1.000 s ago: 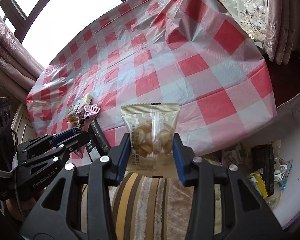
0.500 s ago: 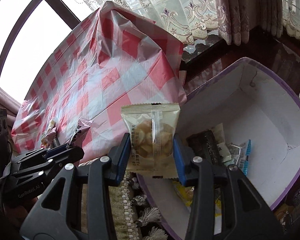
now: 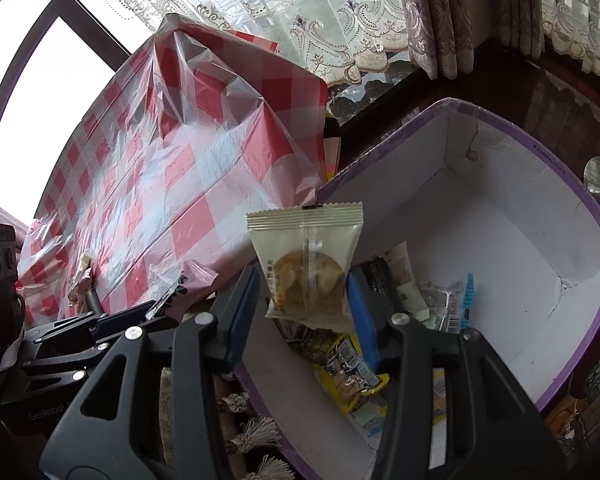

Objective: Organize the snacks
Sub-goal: 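Open both tools to drop the packets into the box, then move both open tools back over the remaining snacks on the table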

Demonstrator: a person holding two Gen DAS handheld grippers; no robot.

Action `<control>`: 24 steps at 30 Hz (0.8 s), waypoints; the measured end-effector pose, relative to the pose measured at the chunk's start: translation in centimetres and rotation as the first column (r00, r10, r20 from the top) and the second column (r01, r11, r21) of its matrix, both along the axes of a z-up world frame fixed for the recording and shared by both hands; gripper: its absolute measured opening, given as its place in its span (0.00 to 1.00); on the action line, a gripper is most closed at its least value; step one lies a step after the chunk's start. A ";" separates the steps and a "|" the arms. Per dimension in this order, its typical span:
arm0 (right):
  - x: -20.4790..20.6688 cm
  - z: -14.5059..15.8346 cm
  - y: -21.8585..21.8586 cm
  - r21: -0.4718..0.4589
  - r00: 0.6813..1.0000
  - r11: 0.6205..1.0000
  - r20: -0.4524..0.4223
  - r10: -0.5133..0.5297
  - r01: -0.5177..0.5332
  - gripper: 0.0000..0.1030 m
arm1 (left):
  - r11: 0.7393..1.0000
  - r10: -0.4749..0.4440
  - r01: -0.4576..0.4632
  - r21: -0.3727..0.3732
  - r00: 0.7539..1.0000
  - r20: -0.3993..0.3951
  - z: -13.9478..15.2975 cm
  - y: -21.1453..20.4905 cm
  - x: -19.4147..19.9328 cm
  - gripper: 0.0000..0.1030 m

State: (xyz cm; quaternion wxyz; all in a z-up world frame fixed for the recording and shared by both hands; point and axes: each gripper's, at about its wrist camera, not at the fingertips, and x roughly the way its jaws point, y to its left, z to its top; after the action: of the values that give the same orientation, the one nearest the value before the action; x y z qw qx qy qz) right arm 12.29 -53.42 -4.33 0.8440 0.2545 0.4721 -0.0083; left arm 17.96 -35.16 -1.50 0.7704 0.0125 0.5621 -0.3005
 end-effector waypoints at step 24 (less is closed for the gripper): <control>1.0 2.6 4.7 -0.042 0.994 0.994 0.012 0.104 -0.104 0.70 | 0.978 0.186 -0.184 -0.098 0.982 0.012 1.9 7.3 -0.1 0.55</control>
State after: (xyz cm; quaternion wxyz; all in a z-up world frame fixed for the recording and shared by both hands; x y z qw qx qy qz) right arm 13.25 -48.75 -1.74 0.8517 0.2120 0.4785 0.0277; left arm 17.87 -27.88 0.36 0.8007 -0.0739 0.5375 -0.2541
